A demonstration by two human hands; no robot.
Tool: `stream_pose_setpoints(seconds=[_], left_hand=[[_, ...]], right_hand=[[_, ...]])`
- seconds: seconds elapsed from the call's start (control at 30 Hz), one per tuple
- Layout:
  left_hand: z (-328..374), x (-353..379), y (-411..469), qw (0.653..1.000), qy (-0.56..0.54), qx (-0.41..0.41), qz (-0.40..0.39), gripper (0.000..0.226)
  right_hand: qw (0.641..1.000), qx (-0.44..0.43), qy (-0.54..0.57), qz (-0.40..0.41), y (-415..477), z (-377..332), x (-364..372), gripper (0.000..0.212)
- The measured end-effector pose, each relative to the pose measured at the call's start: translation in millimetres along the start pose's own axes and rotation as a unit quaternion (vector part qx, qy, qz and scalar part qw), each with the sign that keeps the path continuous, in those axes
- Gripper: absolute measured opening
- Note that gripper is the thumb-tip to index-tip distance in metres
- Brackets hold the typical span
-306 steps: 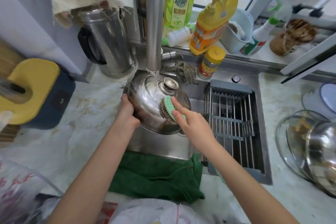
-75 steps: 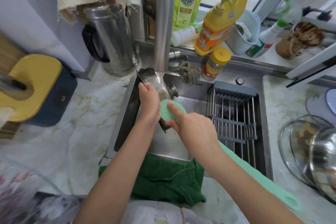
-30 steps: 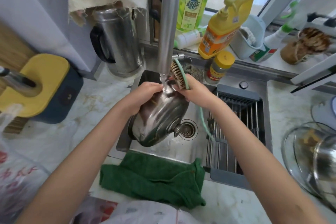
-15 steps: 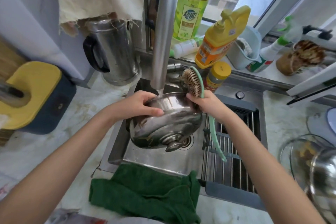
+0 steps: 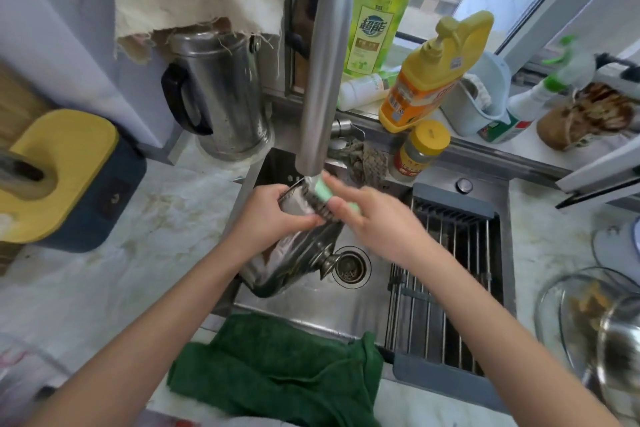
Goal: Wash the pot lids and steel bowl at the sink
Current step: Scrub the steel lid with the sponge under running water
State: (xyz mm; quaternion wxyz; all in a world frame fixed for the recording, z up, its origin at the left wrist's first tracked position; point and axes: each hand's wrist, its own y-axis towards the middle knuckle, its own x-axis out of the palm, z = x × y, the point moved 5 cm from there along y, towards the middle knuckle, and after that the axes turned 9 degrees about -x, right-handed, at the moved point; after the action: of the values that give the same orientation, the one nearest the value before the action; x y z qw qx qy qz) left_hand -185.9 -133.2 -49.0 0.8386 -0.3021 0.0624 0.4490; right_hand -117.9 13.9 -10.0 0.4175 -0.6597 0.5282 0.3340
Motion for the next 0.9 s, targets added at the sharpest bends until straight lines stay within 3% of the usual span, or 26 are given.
stream_pose_setpoints(seconds=[0.07,0.2,0.33,0.47,0.6,0.73,0.83,0.9], left_hand=[[-1.8,-1.0,-4.0,1.0,0.008,0.01,0.019,0.03],[-7.7,-1.5,-5.0,0.998,0.015,-0.004,0.06,0.028],[-12.4,-0.5,-5.2,0.997,0.002,-0.012,0.071,0.028],[-12.2,2.5,-7.5,0.996,0.038,-0.001,0.081,0.028],[-13.4,2.7,-8.0,0.995,0.044,0.005,0.086,0.029],[-10.1,3.5,-9.8,0.992,0.082,0.01,0.094,0.03],[-12.3,4.5,-9.6,0.993,0.077,0.011,0.093,0.029],[-15.3,5.1,-9.8,0.989,0.106,0.011,0.101,0.034]], right_hand=[[0.998,-0.042,-0.045,-0.022,1.7,-11.1,5.1,0.05],[0.998,0.053,-0.037,0.028,19.3,22.1,-1.0,0.049],[0.999,-0.023,-0.043,-0.007,11.6,-13.3,12.7,0.048],[0.998,0.047,-0.049,0.017,18.9,23.5,-1.5,0.048],[0.995,-0.036,-0.087,-0.026,8.0,-1.3,-2.4,0.047],[0.989,0.021,-0.144,-0.015,13.3,25.0,-19.4,0.047],[0.986,-0.062,-0.149,-0.044,4.5,-0.5,-11.0,0.047],[0.978,-0.065,-0.194,-0.051,5.6,6.1,-17.8,0.047]])
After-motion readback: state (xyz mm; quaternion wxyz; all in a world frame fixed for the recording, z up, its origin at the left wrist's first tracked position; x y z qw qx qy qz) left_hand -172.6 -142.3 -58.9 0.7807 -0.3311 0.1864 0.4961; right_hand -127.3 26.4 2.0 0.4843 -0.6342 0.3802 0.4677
